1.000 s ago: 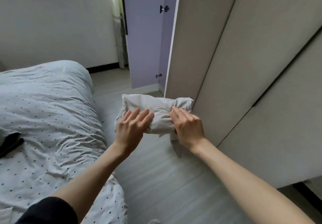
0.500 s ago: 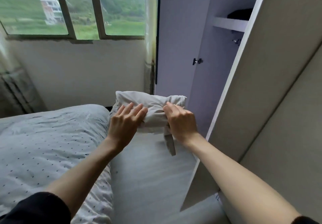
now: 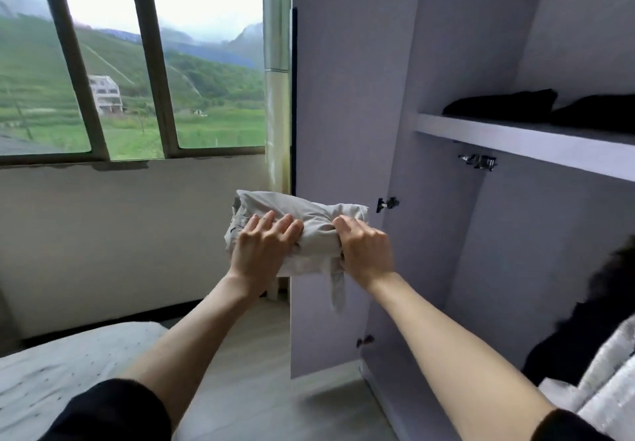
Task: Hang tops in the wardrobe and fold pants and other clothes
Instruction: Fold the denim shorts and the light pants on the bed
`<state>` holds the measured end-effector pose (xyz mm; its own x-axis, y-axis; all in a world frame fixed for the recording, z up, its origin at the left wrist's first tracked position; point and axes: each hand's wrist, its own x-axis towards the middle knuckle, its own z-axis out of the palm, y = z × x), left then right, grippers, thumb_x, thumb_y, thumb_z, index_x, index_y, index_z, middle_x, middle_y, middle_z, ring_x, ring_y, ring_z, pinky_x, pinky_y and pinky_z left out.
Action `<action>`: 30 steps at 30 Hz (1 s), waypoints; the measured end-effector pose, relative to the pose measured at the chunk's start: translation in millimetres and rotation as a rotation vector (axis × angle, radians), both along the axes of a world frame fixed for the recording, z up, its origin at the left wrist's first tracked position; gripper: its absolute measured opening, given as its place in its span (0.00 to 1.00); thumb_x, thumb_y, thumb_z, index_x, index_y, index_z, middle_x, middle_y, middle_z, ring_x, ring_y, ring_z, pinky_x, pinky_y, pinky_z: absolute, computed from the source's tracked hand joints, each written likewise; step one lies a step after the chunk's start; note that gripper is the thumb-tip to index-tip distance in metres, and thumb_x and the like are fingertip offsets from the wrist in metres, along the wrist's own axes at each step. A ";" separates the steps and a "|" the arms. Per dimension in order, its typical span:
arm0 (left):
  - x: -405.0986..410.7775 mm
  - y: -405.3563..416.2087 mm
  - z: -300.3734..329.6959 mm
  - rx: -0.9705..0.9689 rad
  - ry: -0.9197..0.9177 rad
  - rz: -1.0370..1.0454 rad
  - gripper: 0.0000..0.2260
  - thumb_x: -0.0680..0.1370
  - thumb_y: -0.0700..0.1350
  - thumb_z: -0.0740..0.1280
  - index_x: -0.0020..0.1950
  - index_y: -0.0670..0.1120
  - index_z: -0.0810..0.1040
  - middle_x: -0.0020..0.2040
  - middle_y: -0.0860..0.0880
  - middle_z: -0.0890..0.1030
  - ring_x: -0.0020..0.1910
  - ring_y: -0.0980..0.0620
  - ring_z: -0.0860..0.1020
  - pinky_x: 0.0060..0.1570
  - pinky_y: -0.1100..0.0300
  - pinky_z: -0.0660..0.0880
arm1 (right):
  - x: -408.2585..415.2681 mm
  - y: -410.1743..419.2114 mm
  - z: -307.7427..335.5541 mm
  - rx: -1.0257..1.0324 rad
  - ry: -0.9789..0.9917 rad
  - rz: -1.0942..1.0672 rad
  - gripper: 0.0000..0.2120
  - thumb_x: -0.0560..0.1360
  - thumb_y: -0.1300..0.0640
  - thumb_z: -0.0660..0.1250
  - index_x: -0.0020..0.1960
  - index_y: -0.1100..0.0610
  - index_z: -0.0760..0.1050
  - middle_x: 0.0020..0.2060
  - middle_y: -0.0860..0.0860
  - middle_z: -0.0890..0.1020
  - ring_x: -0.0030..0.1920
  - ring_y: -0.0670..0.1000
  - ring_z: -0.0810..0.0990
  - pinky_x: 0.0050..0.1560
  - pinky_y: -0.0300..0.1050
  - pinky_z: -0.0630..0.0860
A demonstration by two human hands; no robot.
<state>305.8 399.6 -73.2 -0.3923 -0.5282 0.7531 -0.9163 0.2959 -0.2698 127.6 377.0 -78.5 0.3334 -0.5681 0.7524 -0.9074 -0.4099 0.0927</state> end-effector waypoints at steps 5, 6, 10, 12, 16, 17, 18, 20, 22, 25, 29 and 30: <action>-8.5 -102.5 38.0 0.005 0.045 -0.084 0.12 0.62 0.37 0.78 0.42 0.43 0.83 0.37 0.47 0.83 0.34 0.46 0.82 0.30 0.58 0.78 | -14.1 -99.0 42.8 0.072 0.140 -0.129 0.12 0.68 0.66 0.68 0.52 0.61 0.77 0.42 0.56 0.82 0.40 0.57 0.83 0.32 0.45 0.75; -11.9 -121.9 47.9 0.006 0.059 -0.100 0.11 0.62 0.37 0.77 0.42 0.43 0.82 0.37 0.47 0.83 0.34 0.46 0.82 0.29 0.58 0.77 | -19.3 -119.1 53.0 0.080 0.152 -0.139 0.13 0.72 0.65 0.63 0.57 0.61 0.75 0.47 0.57 0.81 0.46 0.59 0.82 0.37 0.49 0.75; -31.8 -196.8 88.9 0.006 0.037 -0.190 0.08 0.67 0.36 0.70 0.45 0.42 0.81 0.39 0.45 0.83 0.36 0.43 0.82 0.28 0.55 0.75 | -45.0 -183.3 93.2 0.022 0.171 -0.251 0.18 0.77 0.62 0.57 0.66 0.58 0.69 0.59 0.54 0.78 0.56 0.58 0.78 0.44 0.51 0.74; -44.3 -228.3 106.3 0.002 0.039 -0.235 0.10 0.67 0.35 0.71 0.47 0.42 0.81 0.40 0.45 0.83 0.36 0.42 0.82 0.28 0.55 0.74 | -58.4 -205.6 112.0 0.024 0.176 -0.330 0.19 0.77 0.62 0.58 0.67 0.57 0.68 0.61 0.53 0.77 0.58 0.57 0.78 0.45 0.51 0.74; -82.6 -295.0 155.6 -0.042 0.042 -0.377 0.13 0.64 0.33 0.73 0.47 0.41 0.82 0.40 0.45 0.84 0.36 0.42 0.82 0.29 0.54 0.75 | -89.1 -234.6 167.2 -0.121 0.201 -0.485 0.20 0.62 0.67 0.74 0.53 0.62 0.77 0.44 0.57 0.83 0.39 0.58 0.83 0.29 0.46 0.74; -94.9 -307.6 166.4 -0.054 0.057 -0.430 0.13 0.66 0.33 0.72 0.50 0.41 0.81 0.43 0.44 0.84 0.39 0.42 0.82 0.32 0.52 0.76 | -96.9 -235.8 178.7 -0.150 0.217 -0.539 0.20 0.57 0.69 0.76 0.48 0.63 0.79 0.38 0.57 0.83 0.33 0.58 0.83 0.24 0.43 0.72; -108.3 -319.5 176.5 -0.072 0.076 -0.483 0.14 0.68 0.33 0.70 0.52 0.40 0.80 0.45 0.43 0.83 0.42 0.41 0.82 0.35 0.50 0.76 | -106.4 -237.6 189.2 -0.163 0.220 -0.586 0.20 0.55 0.70 0.76 0.46 0.63 0.79 0.35 0.58 0.83 0.30 0.58 0.82 0.23 0.42 0.71; -137.0 -338.6 192.9 -0.095 0.111 -0.582 0.14 0.69 0.33 0.67 0.55 0.39 0.79 0.47 0.41 0.83 0.46 0.39 0.81 0.38 0.49 0.75 | -128.0 -239.2 208.1 -0.159 0.233 -0.675 0.18 0.59 0.70 0.74 0.48 0.64 0.78 0.36 0.59 0.83 0.32 0.59 0.82 0.25 0.44 0.71; -166.0 -349.4 205.0 -0.123 0.129 -0.648 0.15 0.69 0.33 0.66 0.56 0.39 0.78 0.48 0.41 0.82 0.47 0.39 0.80 0.37 0.50 0.74 | -151.7 -237.8 223.7 -0.166 0.227 -0.784 0.18 0.66 0.68 0.68 0.55 0.64 0.76 0.44 0.60 0.83 0.41 0.60 0.83 0.30 0.46 0.68; -209.9 -359.2 222.9 -0.206 0.129 -0.746 0.16 0.65 0.31 0.68 0.52 0.39 0.80 0.42 0.42 0.83 0.40 0.41 0.81 0.29 0.55 0.71 | -190.4 -232.4 243.0 -0.198 0.255 -0.914 0.21 0.71 0.65 0.62 0.64 0.60 0.69 0.54 0.58 0.80 0.52 0.60 0.80 0.35 0.48 0.63; -270.8 -364.2 241.9 -0.311 0.159 -0.838 0.17 0.59 0.29 0.72 0.46 0.39 0.81 0.35 0.44 0.82 0.32 0.43 0.80 0.24 0.62 0.66 | -234.8 -220.3 268.9 -0.223 0.324 -1.026 0.23 0.69 0.67 0.63 0.64 0.62 0.70 0.54 0.59 0.80 0.50 0.60 0.80 0.35 0.47 0.64; -286.0 -365.1 245.9 -0.334 0.168 -0.847 0.17 0.58 0.29 0.72 0.45 0.39 0.81 0.34 0.44 0.82 0.30 0.44 0.80 0.24 0.63 0.64 | -246.3 -217.5 274.4 -0.239 0.355 -1.041 0.23 0.67 0.68 0.65 0.62 0.63 0.72 0.51 0.59 0.81 0.47 0.59 0.81 0.33 0.46 0.66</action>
